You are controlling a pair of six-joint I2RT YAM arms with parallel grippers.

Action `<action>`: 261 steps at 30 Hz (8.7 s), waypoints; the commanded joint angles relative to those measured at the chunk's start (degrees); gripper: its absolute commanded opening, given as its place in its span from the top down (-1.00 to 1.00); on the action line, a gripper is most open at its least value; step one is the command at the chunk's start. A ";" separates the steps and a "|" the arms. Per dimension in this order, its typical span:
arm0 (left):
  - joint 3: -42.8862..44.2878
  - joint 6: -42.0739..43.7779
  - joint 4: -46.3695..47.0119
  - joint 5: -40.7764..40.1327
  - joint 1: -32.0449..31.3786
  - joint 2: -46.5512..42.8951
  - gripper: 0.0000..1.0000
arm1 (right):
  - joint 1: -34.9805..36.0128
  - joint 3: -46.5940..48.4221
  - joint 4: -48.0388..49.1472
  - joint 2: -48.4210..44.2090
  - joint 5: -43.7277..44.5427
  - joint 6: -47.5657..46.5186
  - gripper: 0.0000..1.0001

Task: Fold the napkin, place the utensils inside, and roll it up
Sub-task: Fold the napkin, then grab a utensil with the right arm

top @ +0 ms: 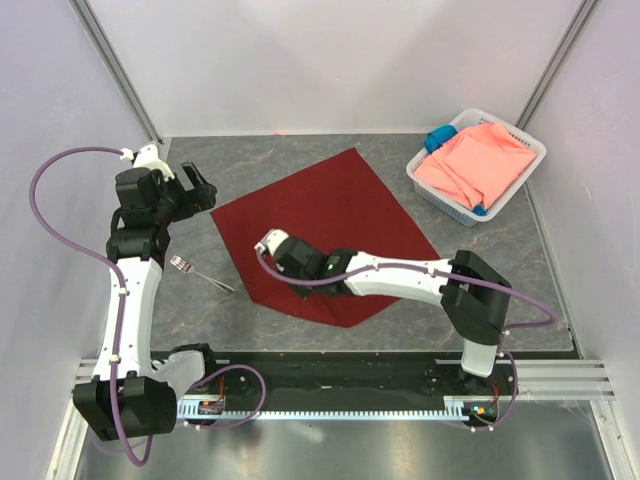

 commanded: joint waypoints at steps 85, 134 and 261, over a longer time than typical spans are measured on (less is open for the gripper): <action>-0.04 -0.82 2.25 3.27 -0.13 4.81 -0.98 | -45.38 62.73 18.62 50.24 2.04 11.25 1.00; -4.86 -3.10 2.95 -3.75 -0.48 5.25 -0.98 | -43.10 19.76 19.24 5.97 -11.93 4.56 -0.62; -13.57 -1.08 -2.41 -4.03 -7.25 -10.92 -0.94 | -3.90 12.89 -0.28 17.89 -0.51 -17.14 0.23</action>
